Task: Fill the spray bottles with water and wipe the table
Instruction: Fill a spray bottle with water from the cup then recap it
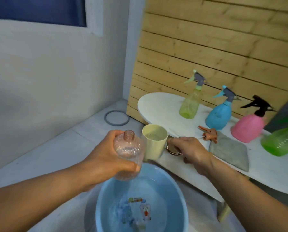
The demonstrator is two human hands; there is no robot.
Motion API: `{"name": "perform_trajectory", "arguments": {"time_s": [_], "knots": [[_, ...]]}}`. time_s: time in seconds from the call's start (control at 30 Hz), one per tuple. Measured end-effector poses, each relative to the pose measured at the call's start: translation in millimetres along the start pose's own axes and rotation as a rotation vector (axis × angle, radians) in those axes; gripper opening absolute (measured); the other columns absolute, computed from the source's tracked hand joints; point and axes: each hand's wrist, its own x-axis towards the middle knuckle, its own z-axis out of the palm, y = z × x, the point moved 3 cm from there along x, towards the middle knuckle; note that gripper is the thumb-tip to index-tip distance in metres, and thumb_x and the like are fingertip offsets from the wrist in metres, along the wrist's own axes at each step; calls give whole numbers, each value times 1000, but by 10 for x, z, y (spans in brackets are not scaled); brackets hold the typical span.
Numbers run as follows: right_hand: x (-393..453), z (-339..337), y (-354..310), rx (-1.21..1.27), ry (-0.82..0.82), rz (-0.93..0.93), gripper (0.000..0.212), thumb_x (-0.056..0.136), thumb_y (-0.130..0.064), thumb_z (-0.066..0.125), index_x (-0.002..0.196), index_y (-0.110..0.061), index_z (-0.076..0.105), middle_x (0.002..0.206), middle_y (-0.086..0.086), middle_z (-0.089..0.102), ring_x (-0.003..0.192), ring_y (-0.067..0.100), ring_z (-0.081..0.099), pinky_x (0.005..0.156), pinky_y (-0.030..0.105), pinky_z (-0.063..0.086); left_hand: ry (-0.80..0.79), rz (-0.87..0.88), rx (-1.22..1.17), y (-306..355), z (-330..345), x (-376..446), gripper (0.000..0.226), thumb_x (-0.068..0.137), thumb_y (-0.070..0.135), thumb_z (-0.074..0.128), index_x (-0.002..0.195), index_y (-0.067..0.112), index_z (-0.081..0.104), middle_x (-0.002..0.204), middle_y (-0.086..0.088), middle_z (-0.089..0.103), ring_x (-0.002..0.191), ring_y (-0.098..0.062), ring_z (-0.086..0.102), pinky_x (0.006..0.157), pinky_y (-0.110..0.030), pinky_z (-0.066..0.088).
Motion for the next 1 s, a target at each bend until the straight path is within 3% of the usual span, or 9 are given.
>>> {"name": "perform_trajectory", "arguments": {"time_s": [0.13,0.23,0.3,0.47,0.6,0.7,0.87,1.0], "knots": [[-191,-180,-459,-33,104,-132,35,84,-46,73,68,-21,54,57,-2,41,42,10,33,39,16,30,3,-16,-11,22,55,-25,90,47,25,98,120,45,50,106,14,69,87,8,66,61,-14,55],[-291,-261,-609,-14,160,-175,35,82,-49,74,70,-20,59,65,2,45,57,14,39,59,26,34,24,-17,-28,-6,155,-20,86,48,21,96,116,46,50,107,12,68,86,5,67,61,-15,56],[-331,-285,-624,30,172,-199,36,83,-46,75,68,-19,56,66,2,43,59,15,36,63,32,31,28,-15,-35,-14,231,-8,87,45,24,94,117,46,49,108,12,68,91,-1,69,65,-21,59],[-400,-293,-612,-19,215,-274,45,85,-42,75,55,-20,49,51,-5,38,46,6,32,53,28,29,10,0,-7,-55,359,5,91,47,18,96,120,45,49,106,12,68,90,-2,69,67,-26,62],[-410,-339,-553,-132,239,-340,45,82,-49,75,71,-8,63,59,4,51,54,9,39,56,29,34,-17,-5,2,-102,399,-11,94,45,17,96,119,50,48,106,13,69,92,-5,70,67,-28,63],[-414,-358,-510,-187,264,-382,41,81,-54,75,72,-16,64,51,-11,45,49,6,37,53,30,34,-37,4,20,-131,444,-23,95,45,13,97,121,46,49,108,9,68,94,-7,70,71,-34,64],[-454,-360,-497,-212,279,-461,37,82,-52,75,65,-24,59,46,-12,38,47,6,33,53,29,32,-43,27,44,-167,482,2,94,45,20,97,120,49,48,108,12,66,91,4,65,63,-19,58],[-518,-333,-506,-248,281,-485,38,84,-50,74,64,-23,56,44,-11,37,47,7,32,53,29,32,-18,28,37,-167,481,63,95,45,15,96,121,46,48,109,12,66,92,-4,68,70,-32,64]]}}
